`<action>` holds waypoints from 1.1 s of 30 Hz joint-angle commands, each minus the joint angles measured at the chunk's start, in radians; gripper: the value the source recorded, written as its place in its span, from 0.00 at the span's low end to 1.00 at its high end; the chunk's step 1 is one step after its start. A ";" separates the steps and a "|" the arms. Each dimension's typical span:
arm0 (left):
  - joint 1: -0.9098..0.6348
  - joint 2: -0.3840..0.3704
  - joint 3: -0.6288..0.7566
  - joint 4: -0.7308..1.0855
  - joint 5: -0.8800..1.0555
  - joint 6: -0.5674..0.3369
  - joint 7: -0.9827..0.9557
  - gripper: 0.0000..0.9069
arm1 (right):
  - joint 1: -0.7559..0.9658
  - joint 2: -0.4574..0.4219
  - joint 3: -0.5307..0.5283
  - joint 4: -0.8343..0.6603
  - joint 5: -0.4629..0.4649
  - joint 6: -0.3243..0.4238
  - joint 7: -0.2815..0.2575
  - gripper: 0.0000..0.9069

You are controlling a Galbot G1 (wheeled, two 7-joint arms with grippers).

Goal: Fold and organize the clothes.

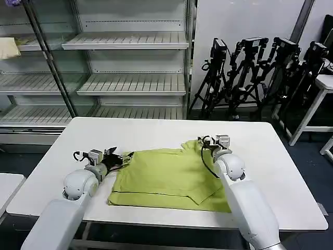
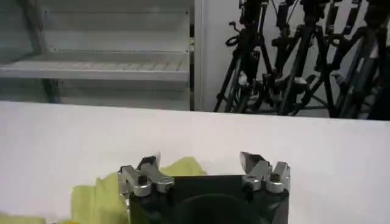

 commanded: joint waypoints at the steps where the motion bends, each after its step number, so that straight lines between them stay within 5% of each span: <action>1: -0.015 0.002 0.011 0.030 -0.011 0.000 0.005 0.02 | 0.022 0.012 -0.011 -0.038 0.001 0.000 0.005 0.00; 26: 0.029 -0.010 -0.007 -0.034 -0.003 -0.002 0.021 0.01 | 0.017 0.009 -0.001 -0.035 0.033 0.026 -0.060 0.00; 33: 0.061 -0.004 -0.039 -0.116 -0.018 -0.003 0.007 0.01 | -0.073 -0.056 0.006 0.180 0.049 0.057 -0.079 0.00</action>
